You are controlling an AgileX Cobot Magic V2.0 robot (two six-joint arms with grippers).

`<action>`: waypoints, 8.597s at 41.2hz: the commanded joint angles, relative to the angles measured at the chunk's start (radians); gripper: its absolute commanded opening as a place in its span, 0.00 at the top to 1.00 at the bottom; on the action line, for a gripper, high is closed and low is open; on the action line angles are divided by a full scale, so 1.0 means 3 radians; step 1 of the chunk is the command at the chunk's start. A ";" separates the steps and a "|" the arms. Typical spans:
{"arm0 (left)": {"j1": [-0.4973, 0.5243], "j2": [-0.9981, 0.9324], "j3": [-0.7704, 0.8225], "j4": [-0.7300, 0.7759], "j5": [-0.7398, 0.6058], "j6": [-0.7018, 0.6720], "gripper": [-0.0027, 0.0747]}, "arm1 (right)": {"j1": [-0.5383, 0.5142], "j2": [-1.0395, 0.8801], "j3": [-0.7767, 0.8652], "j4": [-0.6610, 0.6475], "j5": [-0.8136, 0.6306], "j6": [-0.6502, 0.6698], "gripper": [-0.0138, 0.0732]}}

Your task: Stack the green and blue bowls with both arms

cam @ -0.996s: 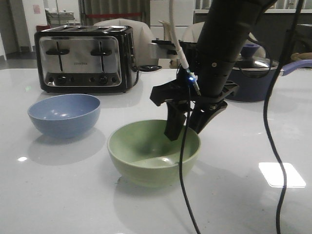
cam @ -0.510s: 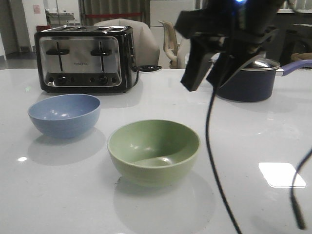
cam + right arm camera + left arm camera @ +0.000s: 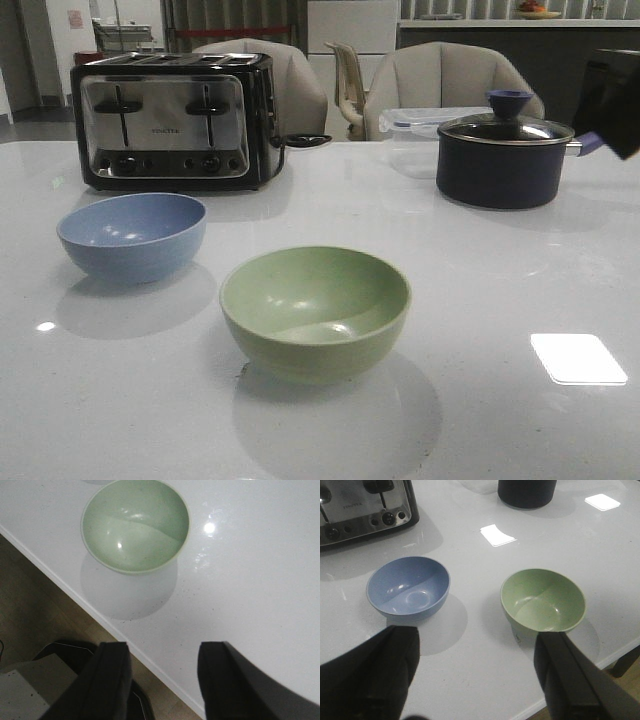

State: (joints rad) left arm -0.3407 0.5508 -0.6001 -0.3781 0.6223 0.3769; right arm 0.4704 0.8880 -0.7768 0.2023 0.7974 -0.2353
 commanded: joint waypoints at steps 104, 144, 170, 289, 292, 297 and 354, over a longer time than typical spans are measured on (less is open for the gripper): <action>0.0378 0.4013 -0.3178 0.0826 0.0926 -0.0768 0.84 | -0.0004 -0.0554 0.0094 0.0006 -0.0138 -0.0045 0.35; -0.0641 0.4372 -0.2955 -0.0061 0.0674 -0.0089 0.83 | -0.0004 -0.0554 0.0094 0.0006 -0.0138 -0.0045 0.35; -0.0651 0.3666 -0.2817 -0.0070 0.0927 -0.0080 0.26 | -0.0004 -0.0554 0.0094 0.0006 -0.0138 -0.0045 0.35; 0.0700 -0.1533 0.1428 0.1218 -0.1697 -0.1042 0.84 | -0.0004 -0.0554 0.0094 0.0006 -0.0083 -0.0038 0.80; 0.0738 -0.1662 0.1606 0.1211 -0.1861 -0.1042 0.84 | -0.0004 -0.0554 0.0094 0.0006 -0.0083 -0.0038 0.80; 0.0794 -0.1793 0.1823 0.1211 -0.2096 -0.1042 0.84 | -0.0004 -0.0554 0.0094 0.0006 -0.0083 -0.0038 0.80; 0.0925 -0.1912 0.2036 0.0993 -0.2455 -0.1042 0.84 | -0.0004 -0.0554 0.0094 0.0006 -0.0070 -0.0038 0.80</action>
State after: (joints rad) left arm -0.0650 -0.0058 0.0039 -0.0721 -0.0259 0.0630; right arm 0.4704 0.7255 -0.7219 0.1966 0.8330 -0.2400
